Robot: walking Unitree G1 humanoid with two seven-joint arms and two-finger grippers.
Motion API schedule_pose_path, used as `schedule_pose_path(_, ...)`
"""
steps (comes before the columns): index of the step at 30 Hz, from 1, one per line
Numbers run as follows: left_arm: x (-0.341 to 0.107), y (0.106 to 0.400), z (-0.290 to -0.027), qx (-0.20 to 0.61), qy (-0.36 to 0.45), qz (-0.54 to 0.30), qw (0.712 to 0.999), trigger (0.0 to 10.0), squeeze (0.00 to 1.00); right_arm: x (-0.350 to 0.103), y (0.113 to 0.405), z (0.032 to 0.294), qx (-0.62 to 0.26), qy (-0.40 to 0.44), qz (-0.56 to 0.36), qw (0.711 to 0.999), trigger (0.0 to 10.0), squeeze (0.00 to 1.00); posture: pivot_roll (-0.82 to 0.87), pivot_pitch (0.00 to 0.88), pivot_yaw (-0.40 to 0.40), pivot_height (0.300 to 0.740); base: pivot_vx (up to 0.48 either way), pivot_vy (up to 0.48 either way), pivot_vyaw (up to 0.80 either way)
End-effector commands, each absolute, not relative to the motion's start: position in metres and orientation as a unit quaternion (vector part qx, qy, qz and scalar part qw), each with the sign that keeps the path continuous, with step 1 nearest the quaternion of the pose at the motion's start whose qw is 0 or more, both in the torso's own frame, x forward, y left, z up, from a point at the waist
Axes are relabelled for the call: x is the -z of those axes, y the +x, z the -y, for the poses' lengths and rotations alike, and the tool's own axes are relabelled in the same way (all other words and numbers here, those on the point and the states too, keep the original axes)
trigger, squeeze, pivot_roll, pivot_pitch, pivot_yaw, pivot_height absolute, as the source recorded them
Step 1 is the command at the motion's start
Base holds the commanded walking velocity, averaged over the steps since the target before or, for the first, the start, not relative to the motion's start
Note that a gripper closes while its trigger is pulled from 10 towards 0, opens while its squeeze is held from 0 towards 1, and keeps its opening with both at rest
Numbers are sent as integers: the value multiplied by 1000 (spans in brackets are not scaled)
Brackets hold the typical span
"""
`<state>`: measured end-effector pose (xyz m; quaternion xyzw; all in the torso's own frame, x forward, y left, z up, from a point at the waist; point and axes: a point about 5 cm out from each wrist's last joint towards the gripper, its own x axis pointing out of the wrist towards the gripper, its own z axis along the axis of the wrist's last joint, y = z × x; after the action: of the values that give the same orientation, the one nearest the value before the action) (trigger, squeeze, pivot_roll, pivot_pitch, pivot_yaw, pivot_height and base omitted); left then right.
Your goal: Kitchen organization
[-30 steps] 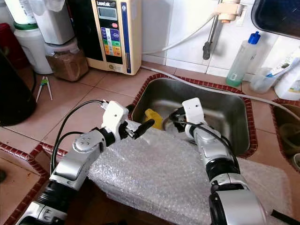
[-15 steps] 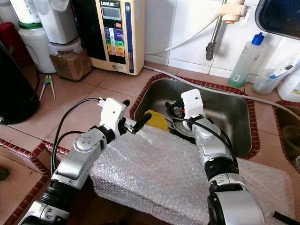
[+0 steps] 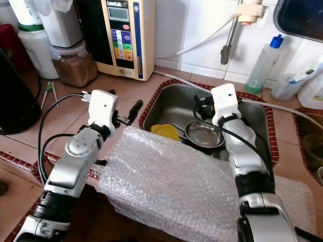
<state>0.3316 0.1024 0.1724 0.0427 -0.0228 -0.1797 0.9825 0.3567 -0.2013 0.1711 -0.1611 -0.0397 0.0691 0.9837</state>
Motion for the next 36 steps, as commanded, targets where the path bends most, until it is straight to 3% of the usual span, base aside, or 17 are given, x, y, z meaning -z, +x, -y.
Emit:
schedule_pose_path(1, -177, 329, -103, 182, 20, 17, 983, 10000, 0, -180, 353, 202, -59, -158, 54, 984, 10000, 0, -91, 46, 44, 740, 0, 0, 0)
schedule_pose_path(11, -169, 311, -107, 138, 4, 7, 990, 10000, 0, -181, 330, 192, -6, -119, 81, 990, 10000, 0, -85, 52, 32, 740, 0, 0, 0)
schedule_pose_path(17, -178, 310, -120, 119, 11, 7, 993, 10000, 0, -185, 323, 189, 25, -97, 89, 991, 10000, 0, -83, 64, 25, 740, 0, 0, -750)
schedule_pose_path(30, -186, 315, -113, 123, 5, 2, 992, 10000, 0, -183, 325, 180, 22, -79, 74, 994, 10000, 0, -75, 63, 17, 740, 0, 0, -797)
schedule_pose_path(36, -190, 320, -112, 109, -5, 2, 994, 10000, 0, -184, 326, 174, 10, -73, 75, 994, 10000, 0, -74, 57, 18, 740, 0, 0, 0)
